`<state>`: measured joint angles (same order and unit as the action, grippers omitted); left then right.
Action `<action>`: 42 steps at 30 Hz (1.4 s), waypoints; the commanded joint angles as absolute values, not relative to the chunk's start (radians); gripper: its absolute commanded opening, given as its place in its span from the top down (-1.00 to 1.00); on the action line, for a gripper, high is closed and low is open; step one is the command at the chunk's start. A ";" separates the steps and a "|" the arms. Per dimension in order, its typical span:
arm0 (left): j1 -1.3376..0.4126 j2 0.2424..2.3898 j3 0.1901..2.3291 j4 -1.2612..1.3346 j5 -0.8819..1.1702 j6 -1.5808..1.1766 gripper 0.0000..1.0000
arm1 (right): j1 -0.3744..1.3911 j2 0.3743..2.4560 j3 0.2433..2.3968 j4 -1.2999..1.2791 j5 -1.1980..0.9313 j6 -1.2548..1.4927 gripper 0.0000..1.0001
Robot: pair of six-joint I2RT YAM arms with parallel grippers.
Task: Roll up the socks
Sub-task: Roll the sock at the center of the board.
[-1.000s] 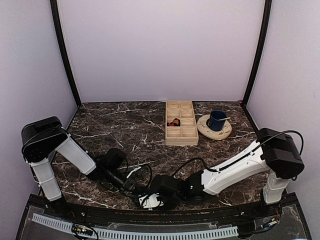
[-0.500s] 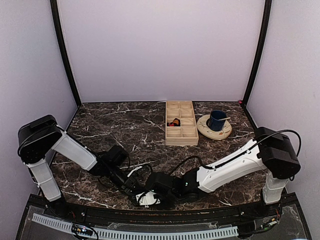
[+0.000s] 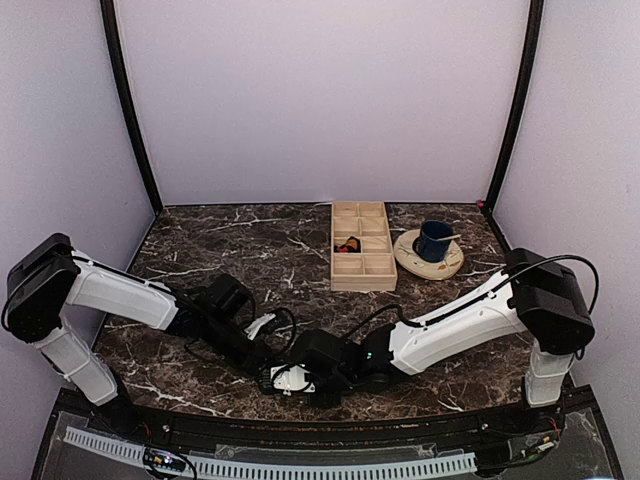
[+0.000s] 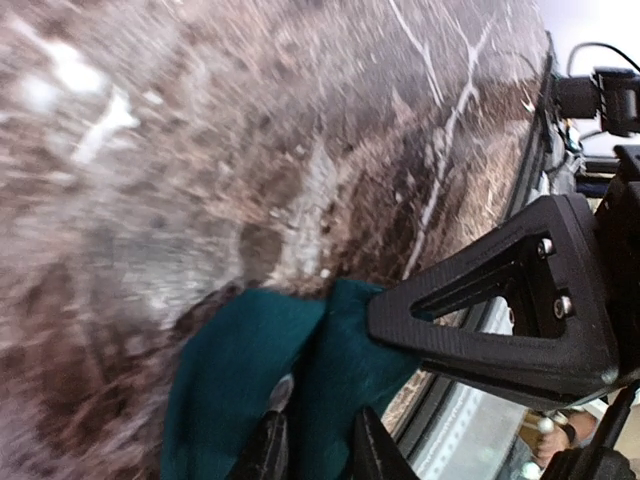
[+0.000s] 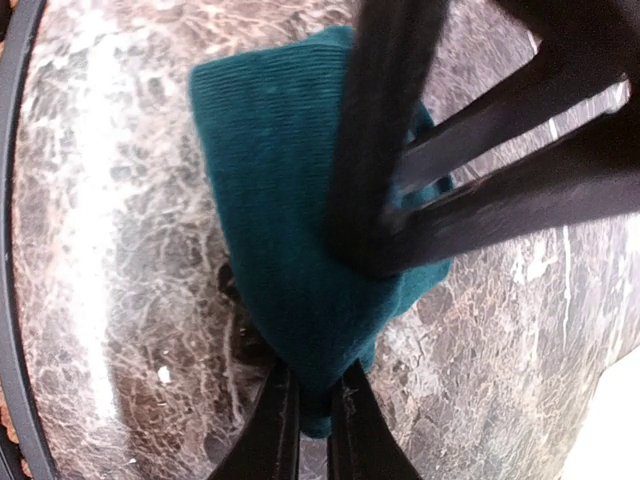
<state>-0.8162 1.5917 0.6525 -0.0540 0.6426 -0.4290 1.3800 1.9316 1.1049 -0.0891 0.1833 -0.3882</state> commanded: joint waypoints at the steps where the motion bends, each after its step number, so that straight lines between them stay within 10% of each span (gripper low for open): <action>1: -0.801 1.493 0.669 -0.129 0.474 -0.420 0.47 | 1.367 1.962 1.090 -0.163 0.192 -0.313 1.00; 18: -0.799 1.308 0.584 -0.139 0.338 -0.508 0.46 | 1.342 1.960 1.145 -0.314 0.306 -0.071 1.00; 31: -0.832 1.412 0.579 -0.111 0.342 -0.517 0.95 | 1.349 1.949 1.146 -0.343 0.290 0.005 1.00; 42: -0.865 1.531 0.635 -0.102 0.305 -0.503 0.99 | 1.366 1.978 1.210 -0.377 0.287 -0.023 1.00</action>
